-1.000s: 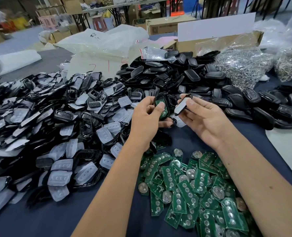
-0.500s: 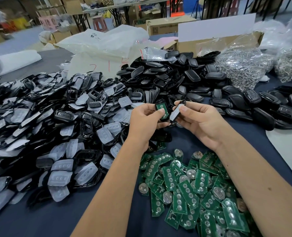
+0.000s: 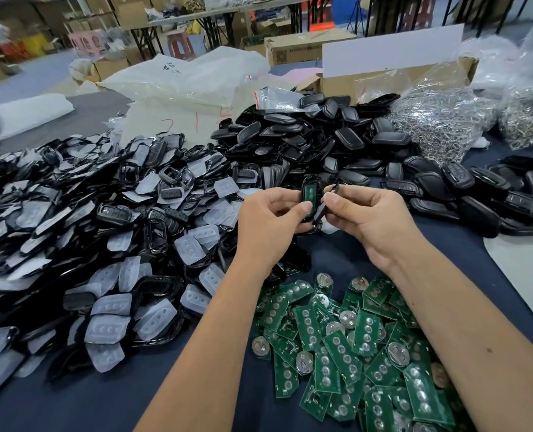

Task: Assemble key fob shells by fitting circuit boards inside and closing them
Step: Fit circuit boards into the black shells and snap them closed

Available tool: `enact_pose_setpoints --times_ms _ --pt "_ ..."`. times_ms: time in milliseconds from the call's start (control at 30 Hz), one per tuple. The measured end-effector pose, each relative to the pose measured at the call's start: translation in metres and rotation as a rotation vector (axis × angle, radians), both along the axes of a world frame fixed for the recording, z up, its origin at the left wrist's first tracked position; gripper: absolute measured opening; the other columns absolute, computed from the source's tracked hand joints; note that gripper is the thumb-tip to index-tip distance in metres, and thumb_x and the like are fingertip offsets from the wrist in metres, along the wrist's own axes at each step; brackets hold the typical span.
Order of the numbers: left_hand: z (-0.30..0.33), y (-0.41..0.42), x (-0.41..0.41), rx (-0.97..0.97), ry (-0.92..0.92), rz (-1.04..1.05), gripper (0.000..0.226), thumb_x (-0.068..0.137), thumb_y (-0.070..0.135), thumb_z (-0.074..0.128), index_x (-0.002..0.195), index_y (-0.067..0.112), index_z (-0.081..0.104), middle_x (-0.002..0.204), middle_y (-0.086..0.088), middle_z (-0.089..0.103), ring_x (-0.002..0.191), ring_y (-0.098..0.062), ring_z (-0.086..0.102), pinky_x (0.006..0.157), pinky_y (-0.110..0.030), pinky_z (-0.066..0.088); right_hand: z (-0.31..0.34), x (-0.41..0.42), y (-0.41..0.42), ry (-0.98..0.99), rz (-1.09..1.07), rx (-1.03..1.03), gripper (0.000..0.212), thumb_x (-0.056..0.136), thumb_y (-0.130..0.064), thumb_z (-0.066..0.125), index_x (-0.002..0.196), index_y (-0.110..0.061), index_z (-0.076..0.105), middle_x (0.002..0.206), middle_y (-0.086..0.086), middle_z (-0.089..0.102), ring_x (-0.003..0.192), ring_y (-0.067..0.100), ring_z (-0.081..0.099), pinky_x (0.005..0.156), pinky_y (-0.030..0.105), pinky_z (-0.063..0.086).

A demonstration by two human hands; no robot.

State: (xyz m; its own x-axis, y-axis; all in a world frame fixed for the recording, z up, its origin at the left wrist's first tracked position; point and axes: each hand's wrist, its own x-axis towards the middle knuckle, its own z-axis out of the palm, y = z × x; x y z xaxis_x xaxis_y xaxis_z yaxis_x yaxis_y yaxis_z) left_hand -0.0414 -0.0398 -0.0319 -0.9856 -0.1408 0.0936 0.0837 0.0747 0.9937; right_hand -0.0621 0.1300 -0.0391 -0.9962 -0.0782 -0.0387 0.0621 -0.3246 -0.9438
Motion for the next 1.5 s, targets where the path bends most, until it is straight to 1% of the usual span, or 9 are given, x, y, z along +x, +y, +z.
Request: enact_pose_setpoints --times_ms 167,400,467,600,833,1000,1267,1367,1500 --pt "-0.003 0.007 0.001 -0.13 0.093 -0.018 0.022 0.09 0.004 0.078 0.091 0.026 0.078 0.082 0.002 0.079 0.08 -0.013 0.077 0.067 -0.024 0.062 -0.002 0.0 -0.004 0.027 -0.067 0.059 0.027 0.063 -0.022 0.089 0.089 -0.015 0.083 0.088 0.007 0.079 0.08 0.014 0.073 0.074 0.024 0.061" --pt "-0.005 0.01 -0.002 -0.362 0.167 -0.041 0.02 0.096 0.006 0.068 0.109 0.014 0.08 0.092 0.004 0.079 0.087 -0.011 0.075 0.081 -0.038 0.064 -0.004 0.0 -0.005 0.052 -0.118 0.132 0.013 0.074 -0.012 0.091 0.078 -0.022 0.085 0.082 0.004 0.08 0.075 0.014 0.073 0.071 0.025 0.062" --pt "-0.003 0.01 0.0 -0.413 0.192 -0.05 0.02 0.094 0.007 0.07 0.108 0.015 0.081 0.092 0.005 0.079 0.088 -0.008 0.074 0.085 -0.037 0.062 -0.004 0.001 -0.005 0.078 -0.134 0.155 0.019 0.072 -0.016 0.093 0.075 -0.032 0.084 0.078 0.002 0.079 0.072 0.014 0.072 0.071 0.026 0.063" --pt "0.0 0.011 0.005 -0.521 0.249 -0.018 0.019 0.085 0.015 0.081 0.102 0.024 0.082 0.082 0.017 0.072 0.081 0.003 0.066 0.074 -0.011 0.051 -0.006 0.0 -0.005 0.1 -0.154 0.193 0.019 0.067 -0.025 0.097 0.08 -0.029 0.084 0.081 0.006 0.08 0.073 0.019 0.074 0.076 0.038 0.065" --pt "-0.001 0.01 0.003 -0.588 0.258 0.004 0.021 0.08 0.017 0.085 0.098 0.026 0.081 0.082 0.012 0.072 0.076 -0.002 0.065 0.073 -0.02 0.055 -0.01 -0.001 -0.005 0.137 -0.189 0.271 0.044 0.053 -0.049 0.097 0.084 -0.022 0.082 0.084 0.006 0.08 0.086 0.032 0.078 0.084 0.057 0.063" --pt "-0.005 0.008 0.001 -0.608 0.255 0.023 0.019 0.079 0.017 0.085 0.094 0.027 0.081 0.078 0.011 0.07 0.075 -0.005 0.064 0.07 -0.021 0.054 -0.011 -0.001 -0.005 0.182 -0.197 0.376 0.046 0.054 -0.055 0.094 0.083 -0.022 0.082 0.081 0.001 0.08 0.077 0.022 0.077 0.079 0.056 0.064" --pt "-0.008 0.004 -0.001 -0.658 0.275 0.031 0.021 0.08 0.011 0.084 0.097 0.024 0.081 0.082 0.009 0.066 0.076 -0.005 0.062 0.072 -0.019 0.053 -0.014 -0.004 -0.001 0.213 -0.171 0.444 0.057 0.06 -0.06 0.09 0.106 -0.03 0.077 0.094 -0.002 0.079 0.09 0.023 0.076 0.084 0.052 0.063" --pt "-0.007 0.0 -0.003 -0.655 0.264 0.002 0.028 0.082 0.007 0.083 0.106 0.021 0.081 0.088 0.008 0.067 0.081 -0.004 0.064 0.079 -0.02 0.054 -0.014 -0.006 0.005 0.281 -0.05 0.461 0.044 0.075 -0.043 0.09 0.116 -0.041 0.075 0.107 -0.007 0.077 0.089 0.019 0.075 0.086 0.045 0.063" --pt "-0.005 -0.001 -0.004 -0.63 0.236 -0.015 0.033 0.082 0.003 0.083 0.11 0.019 0.08 0.094 0.005 0.07 0.088 -0.007 0.068 0.087 -0.028 0.056 -0.011 -0.005 0.006 0.368 0.038 0.479 0.029 0.084 -0.017 0.087 0.105 -0.035 0.08 0.096 -0.003 0.079 0.084 0.031 0.074 0.076 0.04 0.063"
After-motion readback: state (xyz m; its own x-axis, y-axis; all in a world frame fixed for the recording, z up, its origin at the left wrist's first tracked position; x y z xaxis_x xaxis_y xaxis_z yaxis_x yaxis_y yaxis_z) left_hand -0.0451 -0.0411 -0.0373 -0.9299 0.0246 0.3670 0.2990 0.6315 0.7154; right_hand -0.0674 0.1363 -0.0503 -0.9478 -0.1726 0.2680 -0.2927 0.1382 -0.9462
